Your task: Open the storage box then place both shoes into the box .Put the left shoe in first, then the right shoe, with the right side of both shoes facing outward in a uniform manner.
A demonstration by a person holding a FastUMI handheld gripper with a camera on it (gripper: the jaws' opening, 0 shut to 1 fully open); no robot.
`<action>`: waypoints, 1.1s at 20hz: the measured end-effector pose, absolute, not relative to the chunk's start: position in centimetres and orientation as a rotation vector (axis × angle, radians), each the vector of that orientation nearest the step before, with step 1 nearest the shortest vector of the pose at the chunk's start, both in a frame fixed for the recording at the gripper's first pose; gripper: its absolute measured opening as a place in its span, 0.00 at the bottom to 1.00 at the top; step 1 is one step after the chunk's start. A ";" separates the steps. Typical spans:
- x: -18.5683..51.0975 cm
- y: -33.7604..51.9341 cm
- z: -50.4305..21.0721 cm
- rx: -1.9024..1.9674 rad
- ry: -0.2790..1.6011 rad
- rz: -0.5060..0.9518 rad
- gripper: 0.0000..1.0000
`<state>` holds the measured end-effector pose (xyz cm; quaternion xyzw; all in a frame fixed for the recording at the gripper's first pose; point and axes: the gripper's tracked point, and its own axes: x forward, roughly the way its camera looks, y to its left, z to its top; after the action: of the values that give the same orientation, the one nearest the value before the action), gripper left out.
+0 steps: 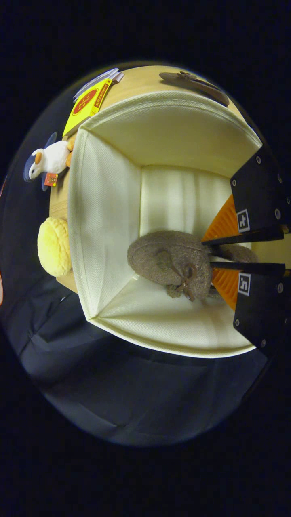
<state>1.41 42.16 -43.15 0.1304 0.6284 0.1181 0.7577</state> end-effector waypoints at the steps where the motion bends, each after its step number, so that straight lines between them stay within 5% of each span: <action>1: 1.6 42.5 -42.1 0.334 1.358 0.286 0.31; 5: 2.9 41.5 -37.0 0.433 1.261 0.383 0.58; 13: 2.7 31.7 -30.2 0.447 1.026 0.431 0.84; 17: 0.9 25.3 -29.6 0.446 0.954 0.418 0.95; 22: 0.0 15.2 -31.2 0.400 0.879 0.266 0.96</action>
<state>0.03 15.17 -31.17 0.1918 0.4212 0.1275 0.8772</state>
